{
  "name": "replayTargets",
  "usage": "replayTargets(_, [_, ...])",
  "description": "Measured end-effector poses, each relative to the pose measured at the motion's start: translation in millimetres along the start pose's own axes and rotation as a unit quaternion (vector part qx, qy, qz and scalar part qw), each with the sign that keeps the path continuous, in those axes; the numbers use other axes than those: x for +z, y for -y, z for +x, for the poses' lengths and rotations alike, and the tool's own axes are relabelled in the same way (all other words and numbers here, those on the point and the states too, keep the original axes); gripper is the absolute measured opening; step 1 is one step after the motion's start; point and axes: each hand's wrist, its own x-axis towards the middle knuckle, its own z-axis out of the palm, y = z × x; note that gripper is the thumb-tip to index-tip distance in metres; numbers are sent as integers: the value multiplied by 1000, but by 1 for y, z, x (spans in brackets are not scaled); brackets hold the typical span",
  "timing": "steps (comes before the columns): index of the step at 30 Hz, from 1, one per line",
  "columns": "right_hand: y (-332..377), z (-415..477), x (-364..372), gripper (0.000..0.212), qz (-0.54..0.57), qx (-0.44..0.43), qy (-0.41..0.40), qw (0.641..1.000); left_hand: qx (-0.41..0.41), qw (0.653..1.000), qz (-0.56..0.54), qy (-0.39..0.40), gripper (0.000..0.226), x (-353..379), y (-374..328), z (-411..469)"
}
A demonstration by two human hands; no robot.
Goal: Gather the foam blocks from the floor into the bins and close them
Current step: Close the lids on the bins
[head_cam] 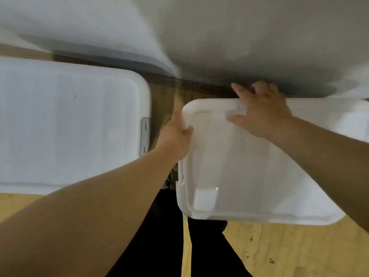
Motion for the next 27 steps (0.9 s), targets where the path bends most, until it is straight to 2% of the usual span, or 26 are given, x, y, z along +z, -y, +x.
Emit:
replayTargets(3, [18, -34, 50, 115, 29, 32, 45, 998, -11, 1000, 22, -14, 74, 22, 6, 17])
replayTargets(7, [29, -76, 124, 129, 88, 32, 151, 984, 44, 999, 30, -3, 78, 33, -1, 34])
replayTargets(10, [24, -74, 138, 129, 100, 29, 152, 983, -17, 998, 65, 10, 103, 33, 12, 33])
replayTargets(12, [19, -68, 135, 128, 86, 14, 145, 986, -81, 996, 28, 28, 121, 31, 29, 25])
replayTargets(15, [12, -65, 133, 126, 70, 0, 155, 985, -134, 987, -6, 85, 128, 33, 55, 8])
replayTargets(18, [12, -64, 135, 125, 81, 3, 165, 983, -105, 992, 51, 49, 133, 39, 74, -8])
replayTargets(21, [13, -64, 136, 126, 88, 6, 164, 983, -43, 993, 113, -13, 119, 49, 82, -33])
replayTargets(23, [13, -63, 137, 127, 87, 4, 163, 983, -3, 986, 166, -8, 113, 60, 87, -50])
replayTargets(27, [13, -63, 139, 128, 87, 3, 162, 983, 13, 973, 231, 17, 112, 67, 99, -54])
